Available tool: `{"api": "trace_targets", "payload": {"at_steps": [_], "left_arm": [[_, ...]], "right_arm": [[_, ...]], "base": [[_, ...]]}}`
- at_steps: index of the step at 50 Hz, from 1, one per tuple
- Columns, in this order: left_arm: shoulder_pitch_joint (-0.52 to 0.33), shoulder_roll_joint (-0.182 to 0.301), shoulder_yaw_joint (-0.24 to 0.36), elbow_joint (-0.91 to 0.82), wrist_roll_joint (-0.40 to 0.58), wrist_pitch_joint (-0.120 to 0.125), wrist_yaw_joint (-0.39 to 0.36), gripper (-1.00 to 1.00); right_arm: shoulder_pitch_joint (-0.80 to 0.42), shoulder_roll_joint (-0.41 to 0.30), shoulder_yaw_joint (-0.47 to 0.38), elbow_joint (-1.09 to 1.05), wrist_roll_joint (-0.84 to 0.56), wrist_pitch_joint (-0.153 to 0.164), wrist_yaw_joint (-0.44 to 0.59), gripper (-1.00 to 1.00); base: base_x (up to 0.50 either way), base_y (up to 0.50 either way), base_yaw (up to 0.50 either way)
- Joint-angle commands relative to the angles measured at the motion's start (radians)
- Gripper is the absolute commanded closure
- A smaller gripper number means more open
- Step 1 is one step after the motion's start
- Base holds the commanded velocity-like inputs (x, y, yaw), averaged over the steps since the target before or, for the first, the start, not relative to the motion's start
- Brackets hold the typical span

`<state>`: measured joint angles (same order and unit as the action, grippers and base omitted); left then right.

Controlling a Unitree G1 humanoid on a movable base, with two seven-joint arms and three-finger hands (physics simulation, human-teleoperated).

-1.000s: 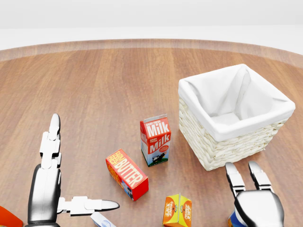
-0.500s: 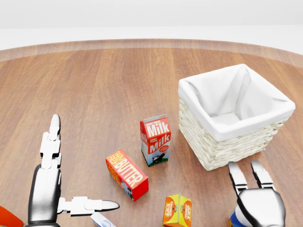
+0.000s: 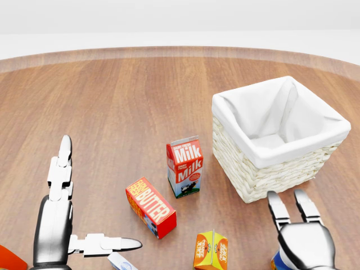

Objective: Pick up the alphabet soup and the tomato sauce, and put them in the basket.

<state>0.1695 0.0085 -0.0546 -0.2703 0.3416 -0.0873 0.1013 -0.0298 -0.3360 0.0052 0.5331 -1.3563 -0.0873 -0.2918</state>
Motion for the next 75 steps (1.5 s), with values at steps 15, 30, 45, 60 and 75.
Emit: {"api": "trace_targets", "payload": {"at_steps": [15, 30, 45, 60, 75], "left_arm": [[0.004, -0.001, 0.004, -0.007, -0.014, 0.000, 0.000, -1.00], [0.004, -0.001, 0.004, -0.007, -0.014, 0.000, 0.000, -1.00], [0.004, -0.001, 0.004, -0.007, -0.014, 0.000, 0.000, -1.00], [0.004, -0.001, 0.004, -0.007, -0.014, 0.000, -0.001, -1.00], [0.004, -0.001, 0.008, -0.004, -0.021, 0.000, -0.002, -1.00]], "right_arm": [[-0.030, 0.013, 0.037, 0.102, -0.022, 0.000, -0.042, -1.00], [-0.037, 0.020, 0.060, 0.150, -0.029, 0.000, -0.072, 0.58], [-0.023, 0.022, 0.059, 0.123, -0.014, 0.000, -0.060, 1.00], [0.092, 0.031, -0.057, -0.192, 0.118, 0.000, 0.113, 1.00], [0.137, 0.058, -0.173, -0.393, 0.219, 0.000, 0.249, 1.00]], "base": [[0.00, 0.00, 0.00], [0.00, 0.00, 0.00], [0.00, 0.00, 0.00], [0.00, 0.00, 0.00], [0.00, 0.00, 0.00]]}}
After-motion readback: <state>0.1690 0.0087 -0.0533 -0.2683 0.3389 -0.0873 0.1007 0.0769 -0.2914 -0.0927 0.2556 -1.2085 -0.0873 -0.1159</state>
